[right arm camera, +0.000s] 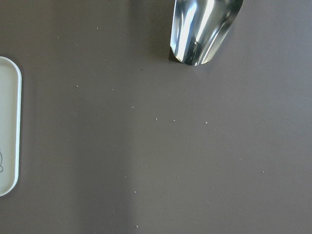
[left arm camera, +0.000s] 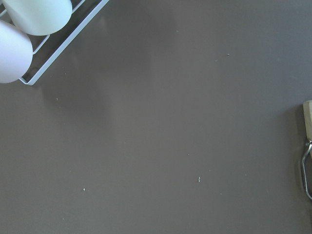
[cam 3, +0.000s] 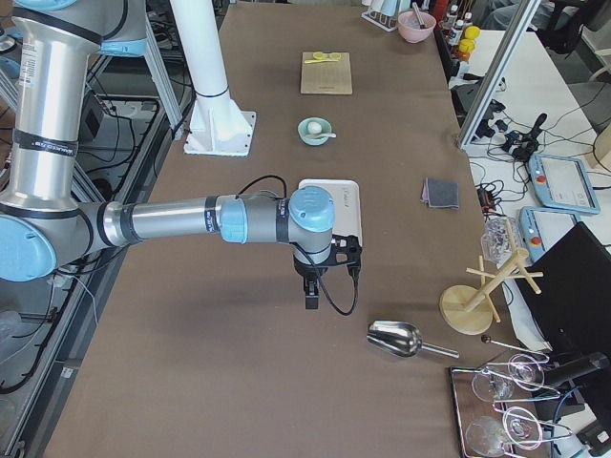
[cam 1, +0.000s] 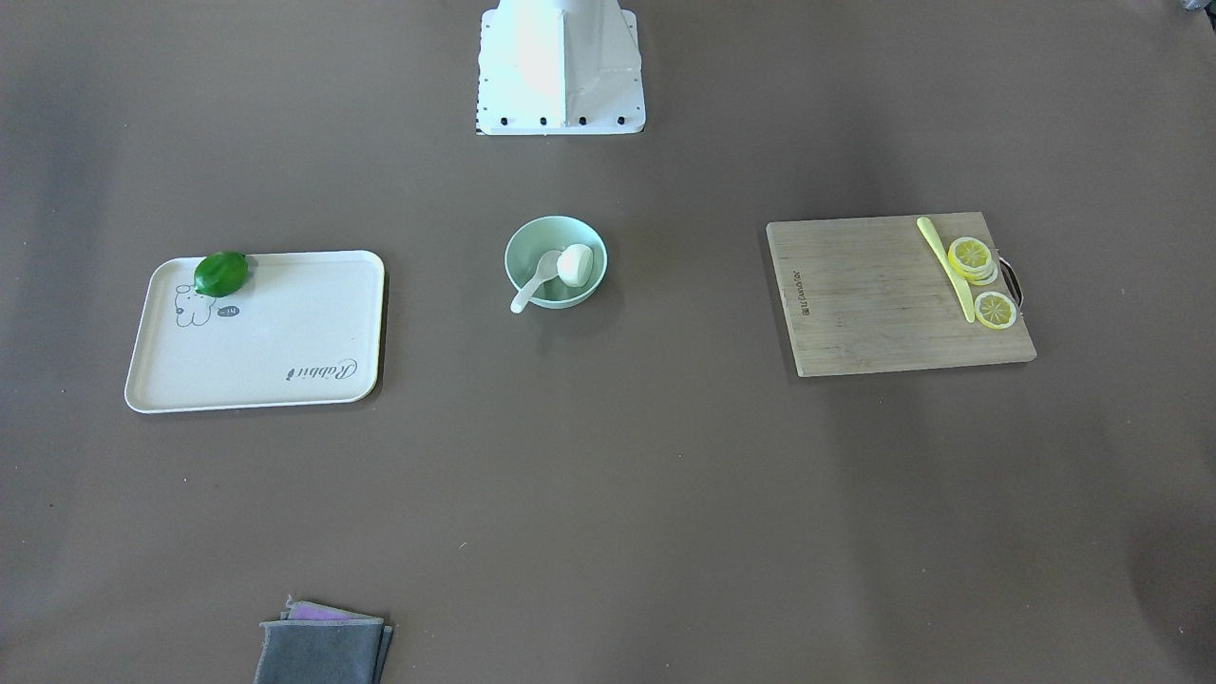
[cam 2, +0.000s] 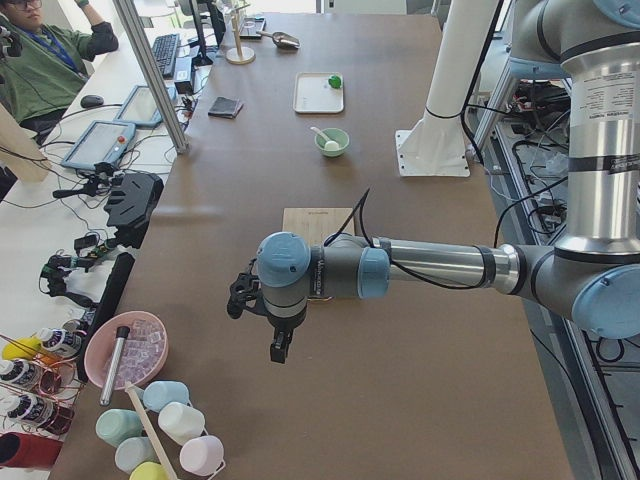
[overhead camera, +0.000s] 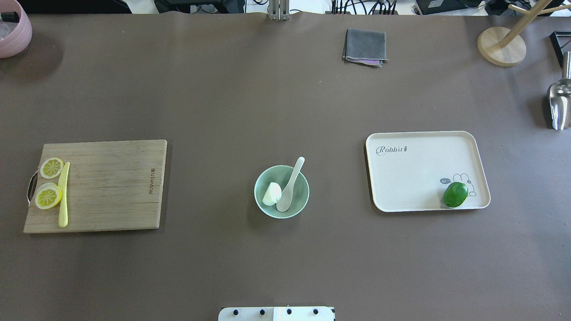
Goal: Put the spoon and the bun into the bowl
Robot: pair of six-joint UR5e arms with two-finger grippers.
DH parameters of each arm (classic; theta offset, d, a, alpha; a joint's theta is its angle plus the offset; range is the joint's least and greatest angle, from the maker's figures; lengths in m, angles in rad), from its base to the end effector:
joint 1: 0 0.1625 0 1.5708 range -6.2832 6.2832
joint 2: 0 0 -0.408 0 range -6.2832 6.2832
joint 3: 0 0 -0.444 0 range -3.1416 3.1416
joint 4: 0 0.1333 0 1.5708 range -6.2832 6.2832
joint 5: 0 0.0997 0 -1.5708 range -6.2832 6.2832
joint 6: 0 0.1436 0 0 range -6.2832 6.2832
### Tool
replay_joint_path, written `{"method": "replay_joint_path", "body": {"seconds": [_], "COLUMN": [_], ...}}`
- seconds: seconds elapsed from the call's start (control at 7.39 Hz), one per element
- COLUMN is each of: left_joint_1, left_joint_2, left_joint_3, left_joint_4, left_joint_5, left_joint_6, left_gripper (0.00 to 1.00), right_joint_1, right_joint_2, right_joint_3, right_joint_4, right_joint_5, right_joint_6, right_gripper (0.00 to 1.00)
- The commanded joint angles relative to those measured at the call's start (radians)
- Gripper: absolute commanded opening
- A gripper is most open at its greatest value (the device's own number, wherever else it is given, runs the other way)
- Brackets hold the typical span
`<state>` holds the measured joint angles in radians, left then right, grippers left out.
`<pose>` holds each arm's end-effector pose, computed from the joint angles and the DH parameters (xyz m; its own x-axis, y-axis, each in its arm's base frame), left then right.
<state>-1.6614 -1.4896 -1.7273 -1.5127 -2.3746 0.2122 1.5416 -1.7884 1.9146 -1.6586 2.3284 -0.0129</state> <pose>-0.0760 -0.5062 0.6337 0.6958 0.1604 -0.7001 -0.0574 0.9840 0.1684 0.0213 -0.4568 0.6054 0.7250 -0.0605 0.6861 0.0385 0.9981 0.0472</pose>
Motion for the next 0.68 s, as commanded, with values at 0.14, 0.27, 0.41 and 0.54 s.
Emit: {"method": "replay_joint_path", "body": {"seconds": [0.14, 0.27, 0.41, 0.54], "left_joint_1": [0.000, 0.000, 0.000, 0.000], "left_joint_2": [0.000, 0.000, 0.000, 0.002], "left_joint_3": [-0.003, -0.005, -0.005, -0.005], "left_joint_4": [0.000, -0.001, -0.001, 0.000], "left_joint_5": [0.000, 0.000, 0.000, 0.000], "left_joint_6": [0.001, 0.001, 0.003, 0.003], "left_gripper": [0.98, 0.98, 0.98, 0.98], "right_joint_1": [-0.002, -0.002, -0.002, -0.002], "right_joint_2": [-0.022, -0.029, -0.029, -0.032], "right_joint_3": [-0.002, -0.021, -0.026, -0.028], "right_joint_4": [0.006, 0.005, 0.010, 0.010], "right_joint_5": [-0.001, -0.001, -0.003, -0.003], "right_joint_6": [-0.001, -0.002, -0.004, -0.004], "right_gripper": [1.00, 1.00, 1.00, 1.00]}}
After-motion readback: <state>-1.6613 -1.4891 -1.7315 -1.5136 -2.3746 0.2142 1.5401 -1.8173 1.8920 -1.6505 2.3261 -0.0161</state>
